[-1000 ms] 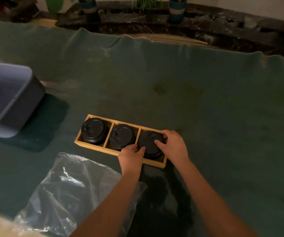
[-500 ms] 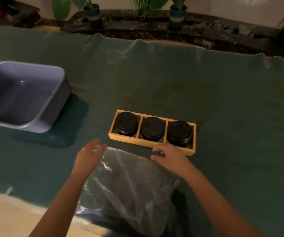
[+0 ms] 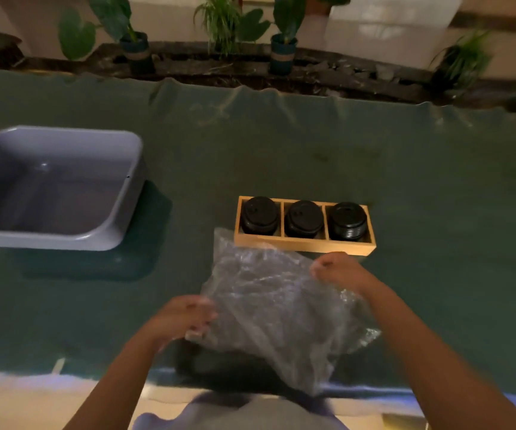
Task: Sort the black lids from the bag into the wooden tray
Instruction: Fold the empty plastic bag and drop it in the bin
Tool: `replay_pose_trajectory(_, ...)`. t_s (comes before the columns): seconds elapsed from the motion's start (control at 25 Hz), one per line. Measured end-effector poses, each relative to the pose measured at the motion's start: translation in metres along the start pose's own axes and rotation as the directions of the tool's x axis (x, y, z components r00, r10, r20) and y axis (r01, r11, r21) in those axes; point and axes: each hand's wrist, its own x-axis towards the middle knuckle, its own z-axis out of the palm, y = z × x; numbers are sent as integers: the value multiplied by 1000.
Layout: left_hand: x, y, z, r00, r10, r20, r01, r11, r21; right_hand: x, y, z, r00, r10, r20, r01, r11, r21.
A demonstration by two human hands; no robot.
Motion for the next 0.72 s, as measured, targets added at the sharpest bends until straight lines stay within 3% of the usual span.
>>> replay_pose_trajectory(0.08, -2, 28, -16, 982, 141, -127, -151, 986, -75, -15, -14, -16, 998, -40, -56, 46, 994, 104)
replay_pose_trajectory(0.16, -3, 70, -37, 919, 334, -209, -326, 943, 75, -30, -31, -33, 994, -30, -102, 46, 986, 162)
replay_pose_trajectory(0.28, -11, 141, -72, 850, 512, -125, -472, 845, 251, -53, -51, -60, 941, -159, -298, 212, 965, 153)
replay_pose_trajectory(0.32, -15, 164, -83, 828, 550, -112, -529, 831, 170, -59, -55, -66, 911, -197, -363, 270, 949, 162)
replay_pose_trajectory(0.4, -22, 201, -94, 778, 563, -279, -626, 735, -261, -69, -62, -72, 835, -176, -522, 358, 893, 272)
replay_pose_trajectory(0.44, -23, 212, -93, 773, 517, -368, -634, 650, -418, -72, -66, -75, 779, -120, -615, 394, 857, 332)
replay_pose_trajectory(0.48, -24, 218, -86, 803, 465, -373, -596, 642, -483, -76, -69, -76, 732, -60, -679, 427, 817, 388)
replay_pose_trajectory(0.56, -26, 219, -59, 886, 433, -163, -458, 771, -443, -79, -77, -74, 683, -5, -730, 485, 751, 448)
replay_pose_trajectory(0.64, -31, 224, -31, 903, 425, 70, -385, 869, -312, -82, -84, -67, 661, -36, -749, 536, 722, 438)
replay_pose_trajectory(0.72, -33, 234, -14, 870, 490, 48, -474, 860, -190, -85, -88, -60, 669, -78, -739, 551, 720, 423)
